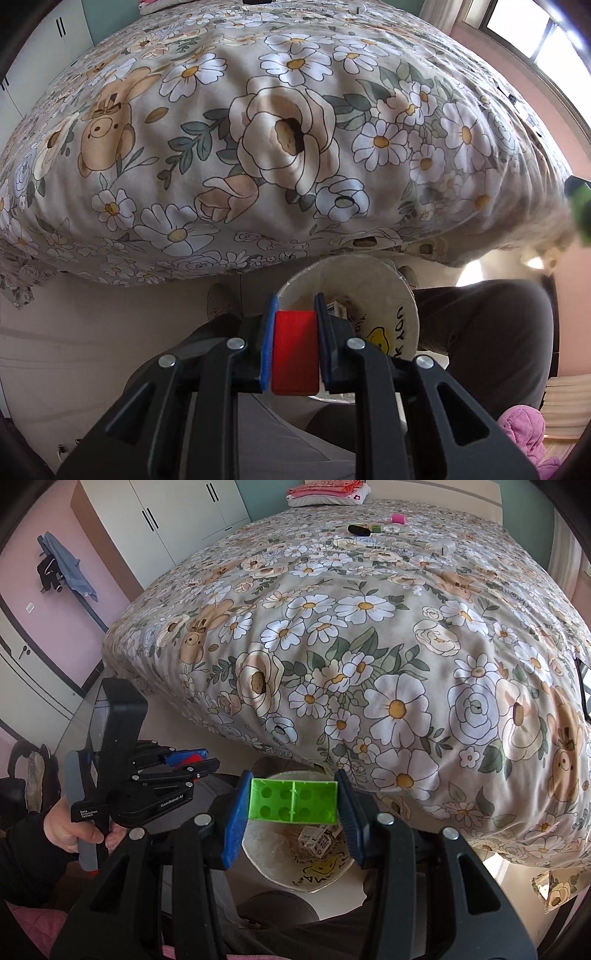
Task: Collect trash
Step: 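Lower both tools over the wastebasket and open them to drop the blocks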
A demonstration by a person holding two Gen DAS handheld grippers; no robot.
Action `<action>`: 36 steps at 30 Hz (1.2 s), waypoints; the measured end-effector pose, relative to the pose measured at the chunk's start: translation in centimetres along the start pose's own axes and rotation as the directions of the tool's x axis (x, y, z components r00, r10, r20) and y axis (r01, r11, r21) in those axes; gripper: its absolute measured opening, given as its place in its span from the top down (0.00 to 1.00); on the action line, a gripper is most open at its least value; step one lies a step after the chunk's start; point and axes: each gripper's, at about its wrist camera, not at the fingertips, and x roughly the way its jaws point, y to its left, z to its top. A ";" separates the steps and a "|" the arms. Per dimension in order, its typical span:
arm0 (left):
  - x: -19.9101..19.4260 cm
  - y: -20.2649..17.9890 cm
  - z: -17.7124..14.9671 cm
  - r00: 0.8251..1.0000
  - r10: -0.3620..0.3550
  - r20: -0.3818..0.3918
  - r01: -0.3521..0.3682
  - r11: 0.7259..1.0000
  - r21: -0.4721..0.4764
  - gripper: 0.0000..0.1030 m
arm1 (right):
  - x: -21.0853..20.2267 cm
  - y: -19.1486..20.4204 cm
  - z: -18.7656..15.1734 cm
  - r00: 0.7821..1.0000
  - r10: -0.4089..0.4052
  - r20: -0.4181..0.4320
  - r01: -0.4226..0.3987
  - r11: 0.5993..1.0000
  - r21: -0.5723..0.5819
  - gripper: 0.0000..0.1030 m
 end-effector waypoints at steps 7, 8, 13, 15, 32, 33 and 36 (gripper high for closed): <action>4.3 -0.5 -1.0 0.995 -0.044 -0.091 0.043 0.999 -0.009 0.78 | 4.9 -0.9 -2.5 0.993 0.023 -0.113 -0.018 0.999 0.039 0.56; 4.9 -0.4 -1.0 0.994 -0.047 -0.101 0.046 0.999 -0.017 0.78 | 5.6 -1.0 -2.9 0.991 0.024 -0.129 -0.019 0.999 0.042 0.56; 7.5 0.1 -1.4 0.986 -0.071 -0.148 0.064 0.996 -0.054 0.79 | 9.2 -1.5 -4.6 0.976 0.047 -0.211 -0.032 0.997 0.073 0.56; 8.5 0.2 -1.5 0.982 -0.088 -0.168 0.078 0.995 -0.062 0.79 | 10.7 -1.6 -5.3 0.969 0.052 -0.242 -0.033 0.996 0.080 0.56; 17.1 -0.8 -2.7 0.929 -0.161 -0.332 0.123 0.984 -0.131 0.79 | 23.8 -2.8 -10.4 0.866 0.074 -0.495 -0.007 0.991 0.135 0.55; 17.5 -0.9 -2.8 0.926 -0.162 -0.341 0.123 0.983 -0.134 0.79 | 24.4 -2.9 -10.6 0.860 0.077 -0.505 -0.007 0.990 0.139 0.55; 18.8 -1.0 -2.9 0.916 -0.167 -0.363 0.121 0.982 -0.148 0.79 | 26.0 -3.2 -11.1 0.841 0.084 -0.535 -0.003 0.988 0.152 0.55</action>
